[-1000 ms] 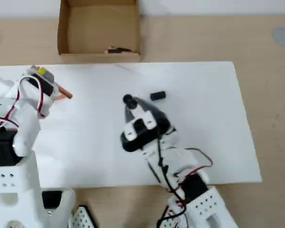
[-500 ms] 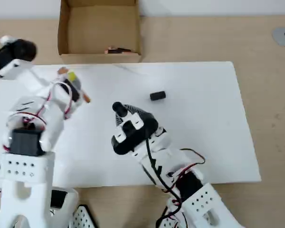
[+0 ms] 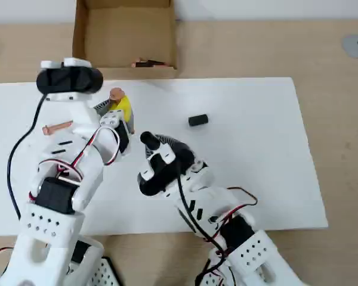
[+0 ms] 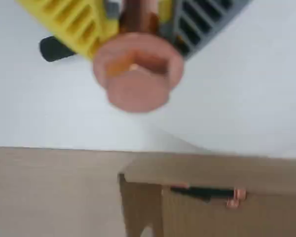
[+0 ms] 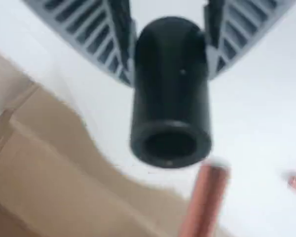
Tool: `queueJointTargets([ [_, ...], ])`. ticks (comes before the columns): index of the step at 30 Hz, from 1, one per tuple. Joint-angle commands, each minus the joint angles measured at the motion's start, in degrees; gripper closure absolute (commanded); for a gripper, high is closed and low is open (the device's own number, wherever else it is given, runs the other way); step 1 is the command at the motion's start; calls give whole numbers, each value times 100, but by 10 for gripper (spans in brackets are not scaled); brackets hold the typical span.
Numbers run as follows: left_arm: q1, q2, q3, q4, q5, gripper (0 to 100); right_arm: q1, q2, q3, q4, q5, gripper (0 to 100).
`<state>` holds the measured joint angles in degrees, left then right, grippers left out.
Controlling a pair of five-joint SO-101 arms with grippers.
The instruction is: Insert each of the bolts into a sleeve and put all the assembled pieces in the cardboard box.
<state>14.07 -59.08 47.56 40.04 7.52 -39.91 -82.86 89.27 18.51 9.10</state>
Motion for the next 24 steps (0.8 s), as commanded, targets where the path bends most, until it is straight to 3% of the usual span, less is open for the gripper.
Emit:
queueJointTargets([
  [1, 26, -514, 18, -343, -105, 992, -48, -4, -154, 246, 70, 988],
  [9, 9, -1402, 475, -1029, 9, 992, -48, 4, -505, 721, 202, 988],
  [15, 9, -2062, 1116, -1055, 422, 992, -22, 4, -488, 695, 185, 988],
  [20, 35, -2712, 1741, -1407, 695, 992, -48, -4, -462, 343, -545, 988],
  [24, 53, -3134, 1969, -1477, 791, 992, -84, -4, -462, 114, -651, 988],
])
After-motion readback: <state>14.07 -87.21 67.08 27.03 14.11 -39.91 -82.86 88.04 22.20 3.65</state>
